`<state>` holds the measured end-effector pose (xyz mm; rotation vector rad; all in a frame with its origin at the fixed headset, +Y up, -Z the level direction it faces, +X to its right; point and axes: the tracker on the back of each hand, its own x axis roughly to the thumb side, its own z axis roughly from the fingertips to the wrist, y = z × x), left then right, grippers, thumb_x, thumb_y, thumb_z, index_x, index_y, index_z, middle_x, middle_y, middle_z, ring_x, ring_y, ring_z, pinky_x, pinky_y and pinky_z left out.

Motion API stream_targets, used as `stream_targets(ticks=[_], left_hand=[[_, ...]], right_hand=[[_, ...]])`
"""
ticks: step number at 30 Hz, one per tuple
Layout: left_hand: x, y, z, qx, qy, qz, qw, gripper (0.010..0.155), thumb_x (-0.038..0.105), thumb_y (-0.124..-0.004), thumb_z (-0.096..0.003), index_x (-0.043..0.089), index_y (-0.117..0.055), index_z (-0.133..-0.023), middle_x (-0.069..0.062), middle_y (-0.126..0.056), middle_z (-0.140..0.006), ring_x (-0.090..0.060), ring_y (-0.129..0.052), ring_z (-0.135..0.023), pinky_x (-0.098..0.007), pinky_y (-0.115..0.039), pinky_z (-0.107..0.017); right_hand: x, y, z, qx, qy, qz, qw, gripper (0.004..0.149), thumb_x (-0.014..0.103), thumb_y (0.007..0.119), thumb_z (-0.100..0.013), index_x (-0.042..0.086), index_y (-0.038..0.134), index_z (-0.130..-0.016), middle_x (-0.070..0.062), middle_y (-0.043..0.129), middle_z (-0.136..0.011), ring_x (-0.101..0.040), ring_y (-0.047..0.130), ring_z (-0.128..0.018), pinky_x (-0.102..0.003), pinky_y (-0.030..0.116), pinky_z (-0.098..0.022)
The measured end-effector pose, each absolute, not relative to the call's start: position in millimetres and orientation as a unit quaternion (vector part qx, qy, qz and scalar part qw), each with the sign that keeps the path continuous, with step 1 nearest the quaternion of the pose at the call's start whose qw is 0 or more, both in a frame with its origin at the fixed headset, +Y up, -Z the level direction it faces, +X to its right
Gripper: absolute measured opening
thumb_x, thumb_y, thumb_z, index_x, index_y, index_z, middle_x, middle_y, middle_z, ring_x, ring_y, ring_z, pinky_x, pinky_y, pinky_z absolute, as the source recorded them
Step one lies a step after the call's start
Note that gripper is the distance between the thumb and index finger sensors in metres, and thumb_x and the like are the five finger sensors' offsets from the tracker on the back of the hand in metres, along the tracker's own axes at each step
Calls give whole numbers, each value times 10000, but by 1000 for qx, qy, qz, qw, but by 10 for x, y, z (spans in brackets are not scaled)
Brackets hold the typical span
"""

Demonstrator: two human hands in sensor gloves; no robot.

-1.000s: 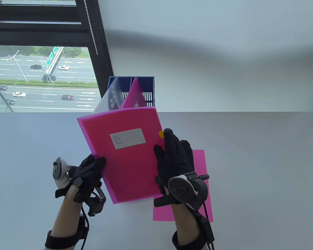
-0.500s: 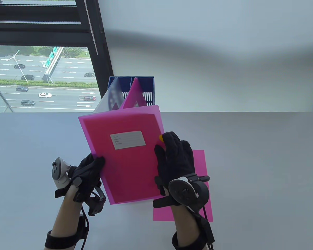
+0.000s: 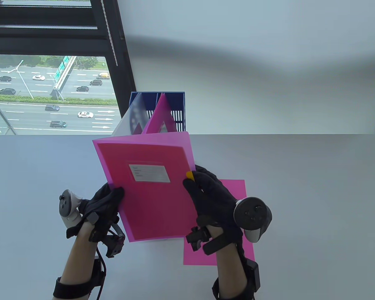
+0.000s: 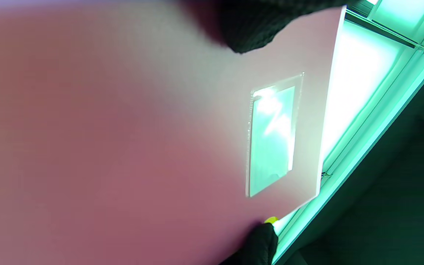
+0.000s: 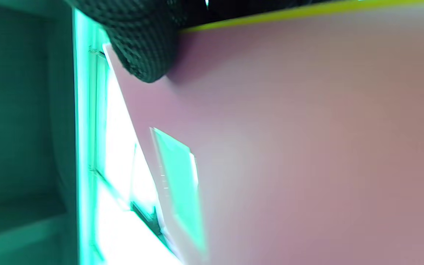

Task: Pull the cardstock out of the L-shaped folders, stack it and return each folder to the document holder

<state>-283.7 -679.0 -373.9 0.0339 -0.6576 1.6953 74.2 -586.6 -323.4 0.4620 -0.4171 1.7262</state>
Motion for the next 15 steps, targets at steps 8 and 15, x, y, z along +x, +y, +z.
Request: stream_targets(ticks=[8,15], left_hand=[[-2861,-6768,-3736,18,-295,725,622,435,330,-700,-605,167,-742,-1006,-56,-892,-876,-288,-1014,-732,-521,-666,-735],[-2855,-6759,-3733,14,-303,726,617,437,331,-703,-603,164,-745,-1005,-56,-895,-874,-290,-1016,-730,-519,-667,-736]], right_hand=[[736,-5977,-3354,260,-35,658,706,414,532,755,-630,201,934,-805,-83,867,-945,-267,932,-690,-555,559,-735],[728,-6004,-3376,262,-4,641,722,418,535,744,-636,199,937,-792,-82,886,-921,-251,953,-657,-539,578,-729]])
